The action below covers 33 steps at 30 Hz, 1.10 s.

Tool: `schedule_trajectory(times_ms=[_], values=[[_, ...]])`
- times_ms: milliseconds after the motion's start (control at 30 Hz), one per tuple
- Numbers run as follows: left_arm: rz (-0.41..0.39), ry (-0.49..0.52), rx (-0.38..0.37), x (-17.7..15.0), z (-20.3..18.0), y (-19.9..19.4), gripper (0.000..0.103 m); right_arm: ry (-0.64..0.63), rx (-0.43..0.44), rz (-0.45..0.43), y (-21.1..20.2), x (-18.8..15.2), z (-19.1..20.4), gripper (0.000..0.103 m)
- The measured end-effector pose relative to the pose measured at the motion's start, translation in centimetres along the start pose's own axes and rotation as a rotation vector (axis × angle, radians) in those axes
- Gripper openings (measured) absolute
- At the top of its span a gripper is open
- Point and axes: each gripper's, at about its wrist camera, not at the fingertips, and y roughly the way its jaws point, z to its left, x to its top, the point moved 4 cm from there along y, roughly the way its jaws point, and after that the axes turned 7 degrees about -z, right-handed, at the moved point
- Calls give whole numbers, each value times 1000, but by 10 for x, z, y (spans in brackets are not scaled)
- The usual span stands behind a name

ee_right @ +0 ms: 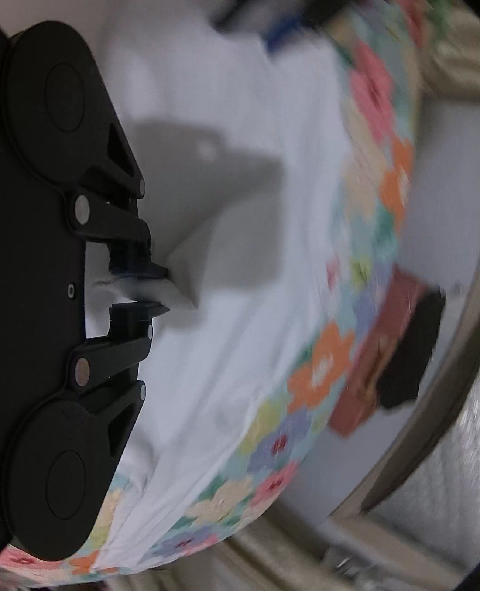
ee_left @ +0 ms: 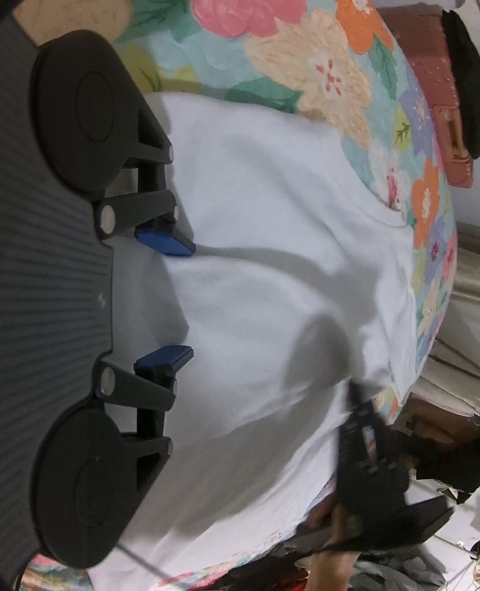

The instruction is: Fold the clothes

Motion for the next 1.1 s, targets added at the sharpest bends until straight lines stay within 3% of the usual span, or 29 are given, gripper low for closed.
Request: schedule_trajectory(times_ms=[167, 300, 400, 500, 533, 567, 600, 667, 767, 900, 1000, 1067, 1100], values=[[-3, -14, 8, 3, 2, 5, 52, 115, -43, -77, 21, 23, -37, 11], [-21, 21, 62, 7, 0, 4, 52, 95, -60, -103, 40, 40, -45, 9], [-14, 26, 82, 6, 2, 5, 51, 97, -50, -106, 55, 48, -53, 9], [-3, 33, 92, 5, 0, 7, 50, 162, 2, -56, 72, 46, -61, 9], [7, 42, 98, 5, -1, 7, 50, 181, -9, -33, 79, 43, -63, 12], [17, 41, 103, 6, -1, 7, 50, 193, -43, -24, 82, 40, -65, 29], [25, 30, 107, 6, 0, 7, 50, 204, -83, -15, 84, 36, -67, 36], [44, 17, 118, 7, 1, 5, 50, 232, -143, -4, 83, 30, -69, 36], [84, 52, 153, 5, 1, 0, 50, 310, -146, -16, 64, 25, -69, 37], [124, 109, 190, -3, 2, -9, 51, 429, 40, -27, 27, 21, -47, 38], [146, 206, 201, -13, -3, -13, 52, 508, 265, -45, 1, 12, -14, 39], [149, 201, 209, -10, -4, -12, 52, 525, 393, -30, -10, 3, 9, 38], [147, 179, 217, -4, -5, -12, 51, 521, 415, -31, -14, -1, 15, 38]])
